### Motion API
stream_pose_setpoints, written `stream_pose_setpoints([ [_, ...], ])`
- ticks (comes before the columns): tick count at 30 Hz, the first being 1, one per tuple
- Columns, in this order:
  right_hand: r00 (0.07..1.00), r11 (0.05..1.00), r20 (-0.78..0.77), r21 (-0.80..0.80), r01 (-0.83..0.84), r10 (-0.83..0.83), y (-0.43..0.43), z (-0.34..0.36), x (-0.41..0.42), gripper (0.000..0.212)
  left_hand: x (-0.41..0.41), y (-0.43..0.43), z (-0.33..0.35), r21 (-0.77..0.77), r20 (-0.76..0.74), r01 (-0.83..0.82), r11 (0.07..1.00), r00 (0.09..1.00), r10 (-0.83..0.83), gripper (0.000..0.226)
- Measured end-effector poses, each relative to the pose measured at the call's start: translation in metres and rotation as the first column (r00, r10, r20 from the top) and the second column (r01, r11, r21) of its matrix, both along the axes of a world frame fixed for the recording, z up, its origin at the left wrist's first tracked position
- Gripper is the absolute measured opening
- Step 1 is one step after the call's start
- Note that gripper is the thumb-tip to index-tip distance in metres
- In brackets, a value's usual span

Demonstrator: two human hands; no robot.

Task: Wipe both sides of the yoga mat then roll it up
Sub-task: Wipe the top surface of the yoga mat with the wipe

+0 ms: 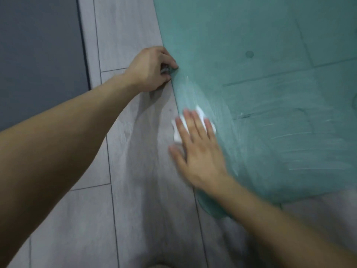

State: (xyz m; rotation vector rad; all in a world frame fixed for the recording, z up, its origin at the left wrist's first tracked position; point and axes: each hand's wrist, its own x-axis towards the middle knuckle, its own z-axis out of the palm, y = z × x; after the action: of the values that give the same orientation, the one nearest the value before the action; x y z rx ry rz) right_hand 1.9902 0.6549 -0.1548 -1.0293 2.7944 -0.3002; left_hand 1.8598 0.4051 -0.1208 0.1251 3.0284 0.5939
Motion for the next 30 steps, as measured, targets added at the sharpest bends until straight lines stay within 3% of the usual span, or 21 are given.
stream_pose_setpoints([
  [2,0.996,0.999,0.079,0.013,-0.048,0.047,0.047,0.011,0.064,0.071,0.003,0.000,-0.003,0.008,-0.006,-0.014,1.000,1.000,0.014,0.037],
  [4,0.996,0.999,0.080,0.009,-0.037,0.036,0.057,0.011,0.075,0.070,0.005,0.003,-0.003,0.008,-0.011,-0.014,1.000,1.000,0.014,0.038],
  [9,0.994,0.994,-0.003,0.019,0.110,-0.110,-0.043,-0.007,-0.058,0.072,0.004,0.008,0.013,-0.067,0.081,0.030,0.997,0.996,-0.024,0.045],
  [11,0.989,0.989,-0.002,0.022,0.148,-0.148,-0.041,-0.011,-0.063,0.073,0.007,0.010,0.018,-0.095,0.145,0.058,0.994,0.989,-0.044,0.055],
  [14,0.999,0.998,-0.001,-0.039,0.051,-0.051,0.028,-0.003,0.028,0.071,0.012,0.018,0.020,-0.099,0.211,0.058,0.993,0.977,-0.036,0.075],
  [16,0.996,0.998,0.077,-0.049,-0.033,0.037,0.082,0.010,0.098,0.071,0.015,0.022,0.015,-0.126,0.213,0.033,0.991,0.977,-0.006,0.081],
  [19,0.994,0.999,0.105,-0.040,-0.035,0.039,0.103,0.013,0.111,0.070,0.024,0.030,0.008,-0.152,0.163,-0.012,0.988,0.986,0.037,0.074],
  [22,0.996,0.997,0.036,0.019,0.075,-0.076,0.043,0.000,0.015,0.072,0.045,0.042,0.007,-0.103,0.076,-0.033,0.994,0.996,0.041,0.053],
  [25,0.983,0.982,0.009,0.037,0.185,-0.186,-0.001,-0.007,-0.068,0.075,0.070,0.061,0.007,-0.078,0.052,-0.011,0.997,0.999,0.015,0.046],
  [27,0.984,0.983,0.001,0.037,0.180,-0.180,0.015,-0.009,-0.051,0.075,0.079,0.067,0.005,-0.094,0.047,0.009,0.996,0.999,-0.005,0.047],
  [30,0.996,0.996,0.015,0.031,0.089,-0.089,0.087,0.003,0.049,0.077,0.081,0.070,0.007,-0.124,0.075,0.022,0.992,0.997,-0.013,0.048],
])
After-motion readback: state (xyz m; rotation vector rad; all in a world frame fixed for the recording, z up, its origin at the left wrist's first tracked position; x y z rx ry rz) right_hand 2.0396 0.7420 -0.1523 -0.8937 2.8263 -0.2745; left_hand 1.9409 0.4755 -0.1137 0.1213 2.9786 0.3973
